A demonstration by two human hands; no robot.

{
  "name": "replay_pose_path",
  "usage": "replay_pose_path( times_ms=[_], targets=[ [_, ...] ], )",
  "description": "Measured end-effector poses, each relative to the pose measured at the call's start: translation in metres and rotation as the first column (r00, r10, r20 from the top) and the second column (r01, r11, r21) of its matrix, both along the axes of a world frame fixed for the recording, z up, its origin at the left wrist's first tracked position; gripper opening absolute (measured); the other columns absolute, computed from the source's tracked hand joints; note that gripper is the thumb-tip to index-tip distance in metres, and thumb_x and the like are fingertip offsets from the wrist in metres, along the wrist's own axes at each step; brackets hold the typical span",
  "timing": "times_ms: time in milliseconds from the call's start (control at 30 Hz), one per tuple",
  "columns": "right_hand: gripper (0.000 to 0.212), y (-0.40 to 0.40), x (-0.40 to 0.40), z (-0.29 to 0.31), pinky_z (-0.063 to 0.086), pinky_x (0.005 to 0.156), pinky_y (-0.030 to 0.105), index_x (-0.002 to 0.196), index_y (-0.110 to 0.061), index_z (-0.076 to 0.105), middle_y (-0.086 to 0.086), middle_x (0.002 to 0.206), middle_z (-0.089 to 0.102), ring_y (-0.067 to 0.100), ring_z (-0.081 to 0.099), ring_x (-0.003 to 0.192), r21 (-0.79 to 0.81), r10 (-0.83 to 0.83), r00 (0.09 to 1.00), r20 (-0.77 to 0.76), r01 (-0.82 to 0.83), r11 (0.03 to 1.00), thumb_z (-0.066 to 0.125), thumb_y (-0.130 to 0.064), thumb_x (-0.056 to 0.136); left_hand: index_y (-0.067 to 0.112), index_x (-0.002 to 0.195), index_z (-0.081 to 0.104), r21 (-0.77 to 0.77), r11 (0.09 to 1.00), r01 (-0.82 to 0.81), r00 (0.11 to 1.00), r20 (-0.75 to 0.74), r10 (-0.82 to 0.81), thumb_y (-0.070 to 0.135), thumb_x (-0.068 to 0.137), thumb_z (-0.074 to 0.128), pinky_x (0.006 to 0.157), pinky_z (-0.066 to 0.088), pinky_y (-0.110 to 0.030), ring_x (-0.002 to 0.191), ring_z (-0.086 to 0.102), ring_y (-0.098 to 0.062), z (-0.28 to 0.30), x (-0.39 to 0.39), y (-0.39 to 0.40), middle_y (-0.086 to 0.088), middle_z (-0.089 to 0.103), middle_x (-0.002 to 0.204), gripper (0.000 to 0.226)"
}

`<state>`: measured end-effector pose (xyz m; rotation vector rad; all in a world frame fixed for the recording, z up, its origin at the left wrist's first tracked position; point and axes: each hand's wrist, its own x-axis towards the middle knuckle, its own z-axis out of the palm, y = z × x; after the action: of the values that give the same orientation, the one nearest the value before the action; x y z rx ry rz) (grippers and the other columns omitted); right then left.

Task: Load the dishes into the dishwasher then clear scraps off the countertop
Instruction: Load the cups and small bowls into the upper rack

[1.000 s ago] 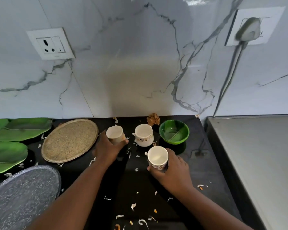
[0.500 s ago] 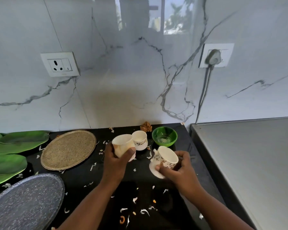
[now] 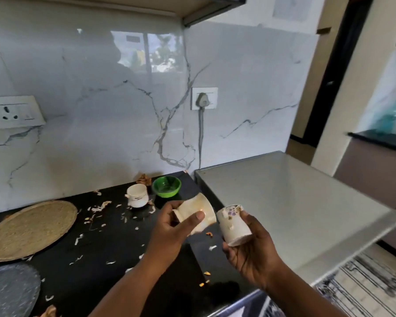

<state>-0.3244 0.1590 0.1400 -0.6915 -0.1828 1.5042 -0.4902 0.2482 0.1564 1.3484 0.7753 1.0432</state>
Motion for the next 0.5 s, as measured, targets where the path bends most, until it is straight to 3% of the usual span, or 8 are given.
replay_pose_path(
  times_ms=[67,133,267,400,500],
  targets=[
    [0.069,-0.020,0.015,-0.003,0.060,0.053,0.037,0.130,-0.001,0.051,0.024,0.100,0.064,0.032,0.068,0.066,-0.017,-0.031,0.999,-0.008,0.031,0.999,0.080,-0.034,0.076,0.019,0.103,0.060,0.001,0.999,0.047,0.998,-0.042,-0.047,0.045,0.053,0.090,0.061,0.053,-0.021,0.078,0.068,-0.011,-0.005,0.016,-0.015,-0.006,0.071,0.094,0.064],
    [0.061,-0.043,0.037,-0.007,0.057,0.046,0.032,0.131,0.000,0.052,0.023,0.100,0.064,0.030,0.068,0.060,-0.044,-0.065,0.998,-0.014,0.065,0.997,0.068,-0.037,0.085,0.020,0.102,0.060,-0.006,0.997,0.083,0.994,-0.068,-0.083,0.047,0.043,0.085,0.064,0.054,-0.022,0.080,0.068,-0.009,-0.010,0.040,-0.031,-0.005,0.070,0.096,0.069],
    [0.046,-0.103,0.092,-0.022,0.048,0.036,0.023,0.109,-0.007,0.063,0.016,0.085,0.065,0.022,0.057,0.042,-0.127,-0.204,0.978,0.051,0.209,0.970,0.070,-0.036,0.074,0.022,0.105,0.058,0.044,0.980,0.193,0.972,-0.148,-0.184,0.029,0.059,0.091,0.063,0.049,-0.013,0.077,0.065,0.003,-0.017,0.105,-0.073,0.002,0.068,0.095,0.057],
    [0.040,-0.183,0.166,-0.046,0.049,0.040,0.023,0.104,-0.006,0.061,0.013,0.075,0.062,0.021,0.053,0.042,-0.230,-0.371,0.928,0.027,0.367,0.901,0.069,-0.029,0.072,0.034,0.115,0.051,0.096,0.947,0.306,0.923,-0.274,-0.270,0.059,0.042,0.080,0.062,0.048,-0.012,0.077,0.060,0.006,-0.033,0.189,-0.122,0.007,0.062,0.099,0.082],
    [0.039,-0.250,0.223,-0.065,0.050,0.041,0.025,0.104,-0.002,0.060,0.015,0.073,0.060,0.022,0.051,0.043,-0.319,-0.480,0.877,-0.014,0.451,0.834,0.066,-0.026,0.074,0.042,0.113,0.041,0.044,0.916,0.400,0.861,-0.361,-0.359,0.064,0.039,0.077,0.065,0.053,-0.022,0.077,0.062,-0.004,-0.051,0.257,-0.165,0.002,0.058,0.098,0.085]
  ],
)
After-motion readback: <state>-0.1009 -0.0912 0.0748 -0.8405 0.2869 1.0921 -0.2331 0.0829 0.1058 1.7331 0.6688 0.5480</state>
